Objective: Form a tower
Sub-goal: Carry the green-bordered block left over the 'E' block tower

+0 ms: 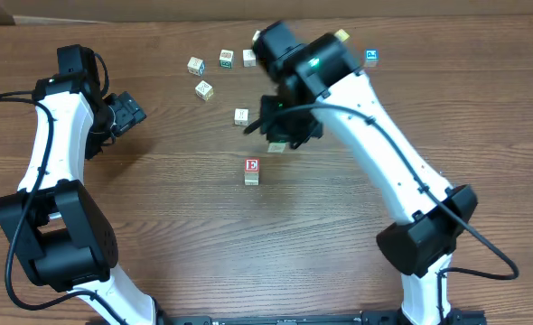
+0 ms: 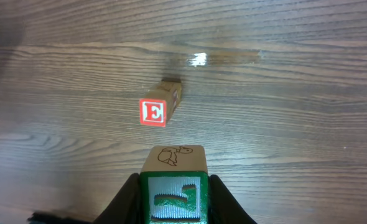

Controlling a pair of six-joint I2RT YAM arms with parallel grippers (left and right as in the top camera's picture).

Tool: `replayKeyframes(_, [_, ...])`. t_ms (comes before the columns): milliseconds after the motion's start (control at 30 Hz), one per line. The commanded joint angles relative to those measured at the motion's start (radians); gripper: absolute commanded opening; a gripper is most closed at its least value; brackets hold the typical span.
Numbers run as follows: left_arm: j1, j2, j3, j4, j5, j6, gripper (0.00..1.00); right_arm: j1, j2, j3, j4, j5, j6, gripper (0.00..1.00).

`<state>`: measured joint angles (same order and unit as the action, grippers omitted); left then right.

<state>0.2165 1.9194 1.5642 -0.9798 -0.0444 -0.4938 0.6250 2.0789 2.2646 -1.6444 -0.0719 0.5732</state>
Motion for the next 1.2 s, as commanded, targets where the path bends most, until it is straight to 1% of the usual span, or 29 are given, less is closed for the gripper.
replayKeyframes(0, [-0.003, 0.005, 0.008, 0.000, 0.001, 0.011, 1.00, 0.056, -0.008, -0.010, 0.018, 0.112, 0.111, 0.13])
replayKeyframes(133, [-0.003, 0.005, 0.008, 0.000, 0.001, 0.011, 1.00, 0.101, -0.008, -0.066, 0.068, 0.113, 0.112, 0.13])
replayKeyframes(333, [-0.003, 0.005, 0.008, 0.000, 0.001, 0.011, 1.00, 0.139, -0.008, -0.180, 0.200, 0.113, 0.113, 0.12])
replayKeyframes(733, [-0.003, 0.005, 0.008, 0.000, 0.001, 0.011, 1.00, 0.155, -0.007, -0.318, 0.343, 0.113, 0.138, 0.12])
replayKeyframes(1167, [-0.003, 0.005, 0.008, 0.000, 0.000, 0.011, 1.00, 0.161, -0.006, -0.340, 0.369, 0.142, 0.138, 0.12])
